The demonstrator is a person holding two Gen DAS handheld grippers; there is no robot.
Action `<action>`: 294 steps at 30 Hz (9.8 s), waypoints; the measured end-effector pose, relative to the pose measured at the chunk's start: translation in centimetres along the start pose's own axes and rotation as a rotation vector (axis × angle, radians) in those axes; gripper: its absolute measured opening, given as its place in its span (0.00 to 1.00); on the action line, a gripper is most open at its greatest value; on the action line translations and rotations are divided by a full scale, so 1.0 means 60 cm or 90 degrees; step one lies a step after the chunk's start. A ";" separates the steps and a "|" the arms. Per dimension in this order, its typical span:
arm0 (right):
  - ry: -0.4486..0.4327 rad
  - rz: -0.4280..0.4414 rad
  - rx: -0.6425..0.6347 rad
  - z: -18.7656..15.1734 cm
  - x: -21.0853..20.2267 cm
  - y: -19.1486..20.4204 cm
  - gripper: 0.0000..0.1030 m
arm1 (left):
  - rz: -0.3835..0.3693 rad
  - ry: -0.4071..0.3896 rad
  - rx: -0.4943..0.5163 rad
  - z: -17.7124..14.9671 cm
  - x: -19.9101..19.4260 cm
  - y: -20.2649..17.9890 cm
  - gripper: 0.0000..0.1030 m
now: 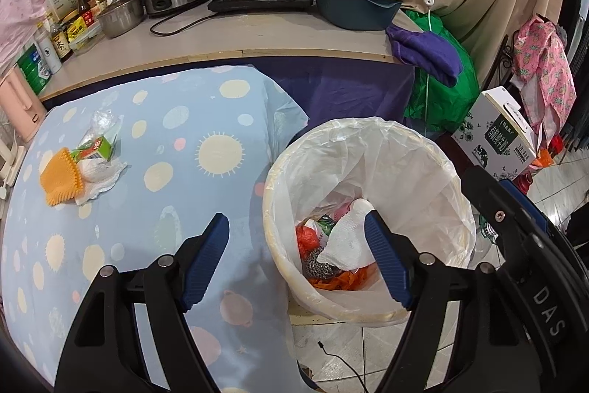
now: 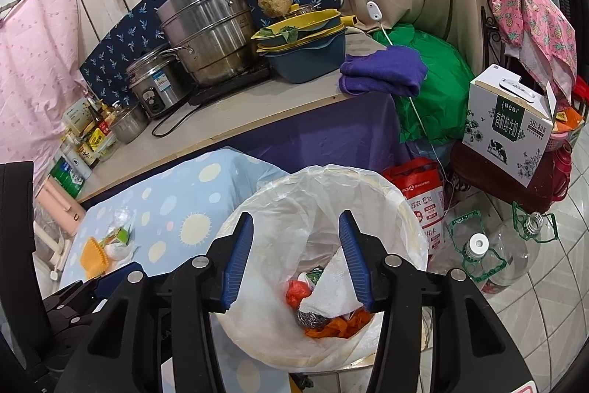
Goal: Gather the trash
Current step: 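Move both tools back over the table toward the orange sponge, then grasp the orange mesh sponge with the left tool while the right tool grasps the white tissue, then carry the sponge and tissue over the trash bin with both tools, then open both tools to drop the sponge and tissue into the bin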
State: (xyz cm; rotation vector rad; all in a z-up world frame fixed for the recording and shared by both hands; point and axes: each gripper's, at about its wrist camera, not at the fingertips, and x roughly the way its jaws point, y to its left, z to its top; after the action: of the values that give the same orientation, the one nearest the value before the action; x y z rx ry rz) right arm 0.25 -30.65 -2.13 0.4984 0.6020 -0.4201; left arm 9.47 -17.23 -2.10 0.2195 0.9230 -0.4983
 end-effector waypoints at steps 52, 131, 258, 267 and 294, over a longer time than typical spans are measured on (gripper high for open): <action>0.117 0.139 -0.236 -0.140 0.076 0.402 0.55 | 0.148 0.045 -0.341 -0.136 -0.046 0.515 0.86; 0.233 0.204 -0.282 -0.188 0.249 0.499 0.05 | 0.054 0.094 -0.336 -0.095 0.060 0.586 0.08; 0.003 0.022 -0.008 -0.018 -0.053 -0.030 0.11 | -0.058 0.014 0.037 -0.012 -0.071 -0.012 0.09; 0.022 0.014 -0.007 -0.017 -0.016 -0.031 0.11 | -0.056 0.031 0.045 0.004 -0.031 -0.030 0.09; -0.010 0.000 -0.002 0.006 -0.008 -0.018 0.45 | -0.037 0.021 0.026 0.024 -0.006 -0.020 0.41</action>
State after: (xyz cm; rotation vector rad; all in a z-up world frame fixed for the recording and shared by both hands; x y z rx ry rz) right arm -0.50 -31.59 -1.87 0.4925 0.5875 -0.4230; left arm 9.71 -18.69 -0.95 0.2391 0.9532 -0.5687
